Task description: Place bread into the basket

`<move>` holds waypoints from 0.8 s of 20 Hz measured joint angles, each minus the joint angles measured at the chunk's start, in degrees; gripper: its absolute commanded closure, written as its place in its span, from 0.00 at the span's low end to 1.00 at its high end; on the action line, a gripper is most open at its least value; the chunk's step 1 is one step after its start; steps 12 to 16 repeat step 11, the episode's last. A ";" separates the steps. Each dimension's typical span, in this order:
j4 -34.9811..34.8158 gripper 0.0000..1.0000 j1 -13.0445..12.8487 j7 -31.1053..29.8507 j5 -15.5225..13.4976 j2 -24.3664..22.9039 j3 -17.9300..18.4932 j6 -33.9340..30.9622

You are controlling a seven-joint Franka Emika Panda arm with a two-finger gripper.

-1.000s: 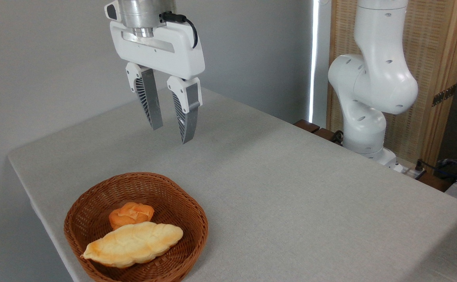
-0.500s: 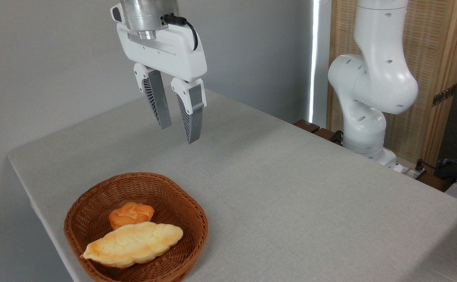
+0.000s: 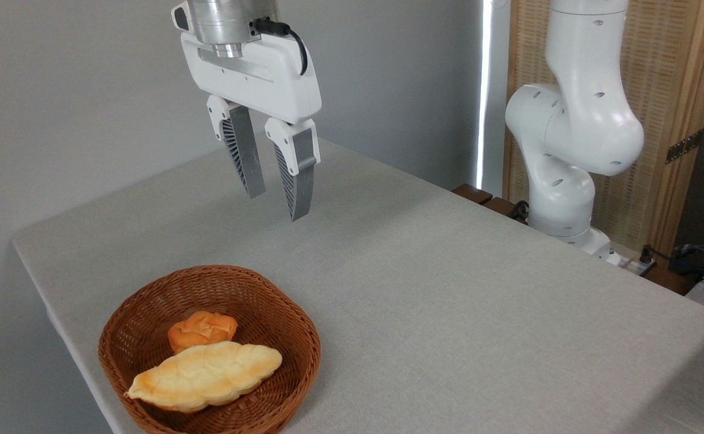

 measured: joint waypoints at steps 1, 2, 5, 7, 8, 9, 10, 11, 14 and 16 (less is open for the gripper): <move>0.00 0.00 0.01 0.09 0.00 0.00 0.05 0.00; 0.00 0.00 0.02 0.51 0.00 0.00 0.10 0.00; 0.00 0.00 0.05 2.65 0.00 0.00 0.11 -0.46; 0.01 0.00 0.07 3.79 0.00 0.00 0.11 -0.84; 0.01 0.00 0.07 3.87 0.00 0.00 0.11 -0.90; 0.01 0.00 0.07 3.89 0.00 0.00 0.11 -0.92; 0.01 0.00 0.08 3.89 0.00 0.00 0.11 -0.92; 0.01 0.00 0.08 3.89 -0.01 0.00 0.11 -0.92; 0.01 0.00 0.08 3.89 -0.01 0.00 0.11 -0.92; 0.01 0.00 0.08 3.89 -0.01 0.00 0.11 -0.92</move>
